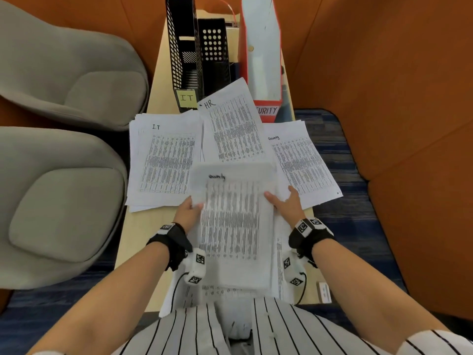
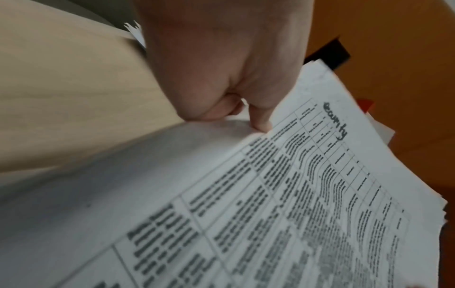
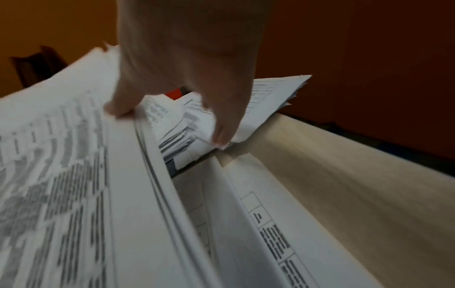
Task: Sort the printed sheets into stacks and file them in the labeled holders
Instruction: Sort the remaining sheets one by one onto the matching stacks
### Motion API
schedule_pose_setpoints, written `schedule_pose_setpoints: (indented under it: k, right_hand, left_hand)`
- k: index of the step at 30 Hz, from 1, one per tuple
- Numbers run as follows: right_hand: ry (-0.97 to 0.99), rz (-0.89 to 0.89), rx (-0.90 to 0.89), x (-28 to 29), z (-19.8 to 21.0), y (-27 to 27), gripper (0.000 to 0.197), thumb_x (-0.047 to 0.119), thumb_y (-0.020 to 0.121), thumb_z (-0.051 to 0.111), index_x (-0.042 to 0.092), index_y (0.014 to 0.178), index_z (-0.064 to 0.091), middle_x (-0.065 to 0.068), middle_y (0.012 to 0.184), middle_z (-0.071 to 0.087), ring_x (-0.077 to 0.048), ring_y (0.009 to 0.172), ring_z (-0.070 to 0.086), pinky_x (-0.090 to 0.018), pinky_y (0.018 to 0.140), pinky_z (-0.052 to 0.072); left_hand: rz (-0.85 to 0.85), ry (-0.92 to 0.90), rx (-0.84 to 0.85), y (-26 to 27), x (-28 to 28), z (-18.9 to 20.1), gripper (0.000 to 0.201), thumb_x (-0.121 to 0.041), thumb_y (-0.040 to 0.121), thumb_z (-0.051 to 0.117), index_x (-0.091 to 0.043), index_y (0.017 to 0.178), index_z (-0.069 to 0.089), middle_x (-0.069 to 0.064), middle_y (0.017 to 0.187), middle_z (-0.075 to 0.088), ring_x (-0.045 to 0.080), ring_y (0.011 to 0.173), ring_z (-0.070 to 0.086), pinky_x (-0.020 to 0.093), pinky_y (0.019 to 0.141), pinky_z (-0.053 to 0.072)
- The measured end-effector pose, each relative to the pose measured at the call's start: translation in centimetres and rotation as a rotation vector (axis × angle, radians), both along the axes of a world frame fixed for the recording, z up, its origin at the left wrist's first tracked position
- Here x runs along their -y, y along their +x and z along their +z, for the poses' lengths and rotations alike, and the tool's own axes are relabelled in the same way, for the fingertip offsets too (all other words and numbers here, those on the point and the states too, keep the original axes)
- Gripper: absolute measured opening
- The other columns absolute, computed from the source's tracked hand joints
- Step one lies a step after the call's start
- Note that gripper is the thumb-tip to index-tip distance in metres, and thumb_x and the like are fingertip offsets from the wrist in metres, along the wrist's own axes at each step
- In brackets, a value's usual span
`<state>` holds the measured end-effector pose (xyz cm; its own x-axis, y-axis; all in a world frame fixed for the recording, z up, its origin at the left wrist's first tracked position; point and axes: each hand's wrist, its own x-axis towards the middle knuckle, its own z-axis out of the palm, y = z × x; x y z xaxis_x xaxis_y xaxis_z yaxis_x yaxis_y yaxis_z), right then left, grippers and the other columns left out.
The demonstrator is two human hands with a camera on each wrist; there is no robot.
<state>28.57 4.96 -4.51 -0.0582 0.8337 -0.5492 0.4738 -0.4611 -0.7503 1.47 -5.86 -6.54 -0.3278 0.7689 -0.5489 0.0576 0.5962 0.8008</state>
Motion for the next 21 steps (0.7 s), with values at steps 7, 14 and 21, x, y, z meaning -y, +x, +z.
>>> schedule_pose_setpoints:
  k: [7, 14, 21]
  right_hand:
    - [-0.255, 0.149, -0.470, -0.2, 2.7, -2.4, 0.078, 0.040, 0.065, 0.085, 0.016, 0.133, 0.054, -0.004, 0.127, 0.065, -0.027, 0.124, 0.056, -0.055, 0.111, 0.035]
    - [-0.222, 0.129, -0.213, -2.7, 5.4, -0.3, 0.049, 0.042, 0.089, 0.065, 0.011, 0.125, 0.055, -0.009, 0.125, 0.062, -0.024, 0.107, 0.062, -0.041, 0.091, 0.053]
    - [-0.171, -0.217, -0.184, -2.0, 2.0, 4.7, 0.030, 0.023, 0.092, 0.062, 0.012, 0.119, 0.058, -0.010, 0.115, 0.064, -0.020, 0.091, 0.062, -0.028, 0.058, 0.052]
  left_hand:
    - [0.063, -0.132, 0.329, 1.5, -3.4, 1.7, 0.104, -0.048, 0.069, 0.078, -0.017, 0.148, 0.018, 0.003, 0.152, 0.030, 0.028, 0.139, 0.031, 0.052, 0.113, 0.027]
    - [0.205, 0.063, 0.183, 3.3, -4.3, 3.7, 0.048, -0.010, 0.096, 0.050, -0.001, 0.141, 0.034, -0.003, 0.132, 0.044, 0.016, 0.123, 0.042, 0.039, 0.111, 0.031]
    - [0.032, 0.054, 0.255, 6.7, -8.5, 4.4, 0.045, -0.020, 0.091, 0.059, -0.011, 0.133, 0.045, 0.008, 0.120, 0.059, 0.023, 0.106, 0.058, 0.038, 0.096, 0.046]
